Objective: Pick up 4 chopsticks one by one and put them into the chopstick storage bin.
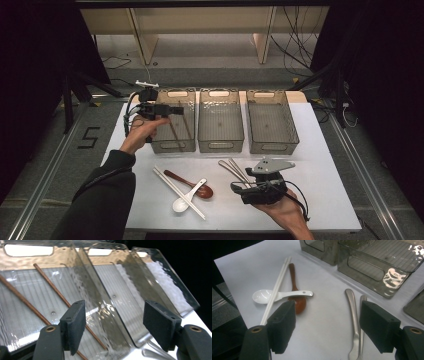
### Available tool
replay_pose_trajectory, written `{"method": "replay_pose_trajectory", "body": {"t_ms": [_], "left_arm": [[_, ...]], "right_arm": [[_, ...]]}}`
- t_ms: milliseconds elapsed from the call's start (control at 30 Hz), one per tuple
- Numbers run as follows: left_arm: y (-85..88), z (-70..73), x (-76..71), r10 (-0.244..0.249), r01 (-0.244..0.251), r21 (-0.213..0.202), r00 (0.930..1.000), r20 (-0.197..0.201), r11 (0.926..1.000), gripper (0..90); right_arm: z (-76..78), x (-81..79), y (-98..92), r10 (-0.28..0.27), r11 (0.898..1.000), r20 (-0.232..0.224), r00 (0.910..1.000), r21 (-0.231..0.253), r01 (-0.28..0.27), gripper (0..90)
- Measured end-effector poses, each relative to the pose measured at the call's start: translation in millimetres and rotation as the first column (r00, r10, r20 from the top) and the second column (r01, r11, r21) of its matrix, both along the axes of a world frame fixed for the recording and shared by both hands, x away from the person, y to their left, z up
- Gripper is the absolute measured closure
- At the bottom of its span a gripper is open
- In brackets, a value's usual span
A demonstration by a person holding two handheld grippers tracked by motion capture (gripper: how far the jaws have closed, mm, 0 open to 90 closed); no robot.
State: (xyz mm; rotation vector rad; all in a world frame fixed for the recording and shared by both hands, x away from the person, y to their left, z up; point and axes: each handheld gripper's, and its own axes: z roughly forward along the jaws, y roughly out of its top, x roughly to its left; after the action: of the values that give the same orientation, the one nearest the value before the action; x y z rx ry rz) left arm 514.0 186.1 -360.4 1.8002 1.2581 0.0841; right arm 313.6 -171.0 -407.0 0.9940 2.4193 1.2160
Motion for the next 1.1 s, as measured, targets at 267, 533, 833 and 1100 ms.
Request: {"method": "replay_pose_trajectory", "body": {"t_ms": [267, 533, 833, 1100], "left_arm": [[3.7, 6.1, -43.7, -0.140, 0.130, 0.121, 0.9875, 0.073, 0.9841, 30.7], [4.1, -12.6, -81.0, -0.253, 0.234, 0.203, 0.9643, 0.077, 0.9509, 28.4], [9.5, -35.4, -95.9, -0.266, 0.241, 0.281, 0.9626, 0.053, 0.9288, 30.5], [12.9, -56.1, -100.0, -0.247, 0.221, 0.335, 0.9682, 0.038, 0.9161, 35.2]], "right_arm": [[-0.3, -0.9, -0.7, -0.001, 1.000, 0.007, 1.0000, 0.003, 0.001, 30.1], [-1.4, -4.4, -4.6, -0.005, 1.000, 0.014, 0.9999, 0.016, 0.004, 29.8], [-5.5, -7.6, -9.7, -0.016, 1.000, 0.000, 0.9999, 0.019, 0.016, 29.8], [-7.4, -9.0, -11.7, -0.017, 1.000, -0.003, 0.9999, 0.019, 0.017, 29.8]]}}
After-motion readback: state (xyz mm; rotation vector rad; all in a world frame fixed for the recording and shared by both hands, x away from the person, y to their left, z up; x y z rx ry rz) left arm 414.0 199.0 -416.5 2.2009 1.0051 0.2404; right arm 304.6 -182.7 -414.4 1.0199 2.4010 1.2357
